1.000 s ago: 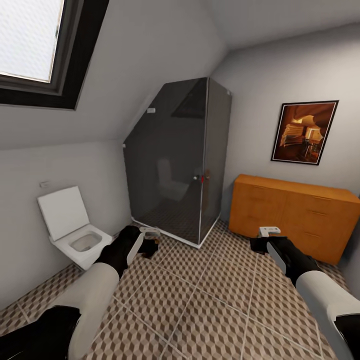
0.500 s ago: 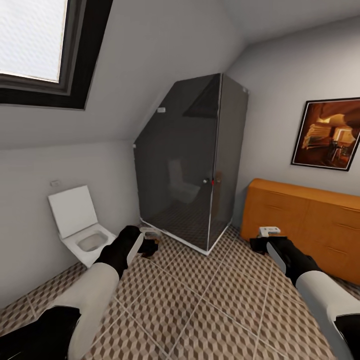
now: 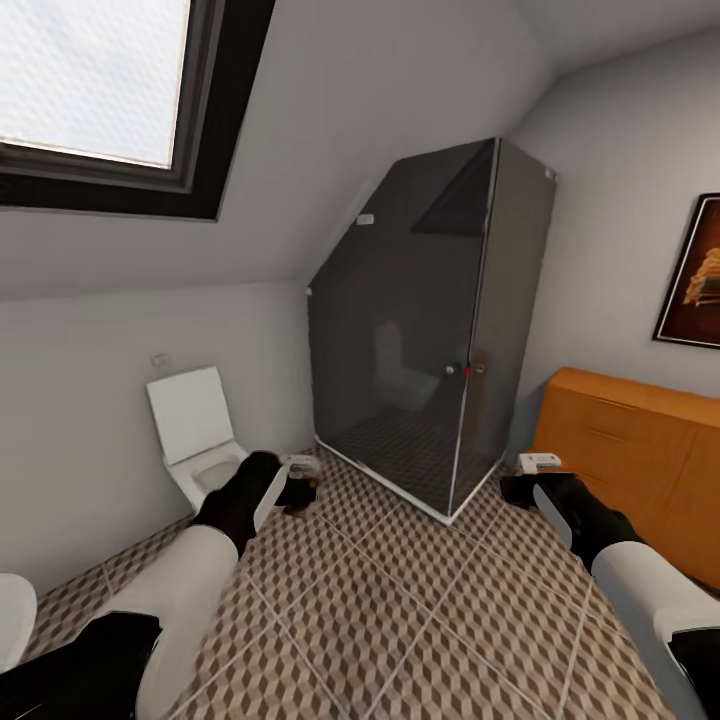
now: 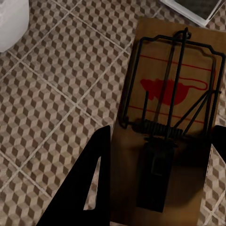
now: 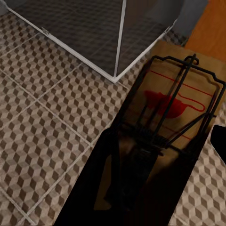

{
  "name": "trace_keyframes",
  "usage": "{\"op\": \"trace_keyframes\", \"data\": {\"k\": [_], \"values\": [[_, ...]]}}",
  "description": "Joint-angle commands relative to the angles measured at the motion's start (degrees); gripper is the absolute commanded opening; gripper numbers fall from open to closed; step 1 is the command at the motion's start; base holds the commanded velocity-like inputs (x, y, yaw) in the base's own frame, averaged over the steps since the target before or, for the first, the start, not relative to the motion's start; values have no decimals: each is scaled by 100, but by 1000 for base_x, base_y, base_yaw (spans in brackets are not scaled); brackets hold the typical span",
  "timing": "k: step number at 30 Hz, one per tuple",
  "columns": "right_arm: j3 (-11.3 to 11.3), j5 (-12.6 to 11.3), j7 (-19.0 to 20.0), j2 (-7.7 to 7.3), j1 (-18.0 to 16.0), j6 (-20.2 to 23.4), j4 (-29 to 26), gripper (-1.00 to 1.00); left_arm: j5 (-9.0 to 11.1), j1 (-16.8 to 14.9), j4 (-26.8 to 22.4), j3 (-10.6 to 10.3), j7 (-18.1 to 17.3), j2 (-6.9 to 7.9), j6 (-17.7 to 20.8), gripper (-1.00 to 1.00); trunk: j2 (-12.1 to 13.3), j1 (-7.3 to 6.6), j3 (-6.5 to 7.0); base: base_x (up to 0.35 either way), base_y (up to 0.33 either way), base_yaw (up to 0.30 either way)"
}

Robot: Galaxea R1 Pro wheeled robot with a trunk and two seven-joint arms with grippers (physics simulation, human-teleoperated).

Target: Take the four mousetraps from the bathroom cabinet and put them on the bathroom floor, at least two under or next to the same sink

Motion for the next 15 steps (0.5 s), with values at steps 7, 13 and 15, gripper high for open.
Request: {"op": "trace_keyframes", "data": {"k": [7,13,15], "values": [[38,-49,-10,-10,0,25,-12,-100,-4,-2,-3,-20,40,0,22,-100,-4,3,-3,29,-1,272],[38,-50,-11,-10,-1,25,-13,-100,-4,-2,1,-20,40,0,22,-100,-4,3,-3,1,0,272],[38,-51,-11,-10,-1,25,-12,-100,-4,-2,5,-20,40,0,22,-100,-4,3,-3,0,0,271]]}}
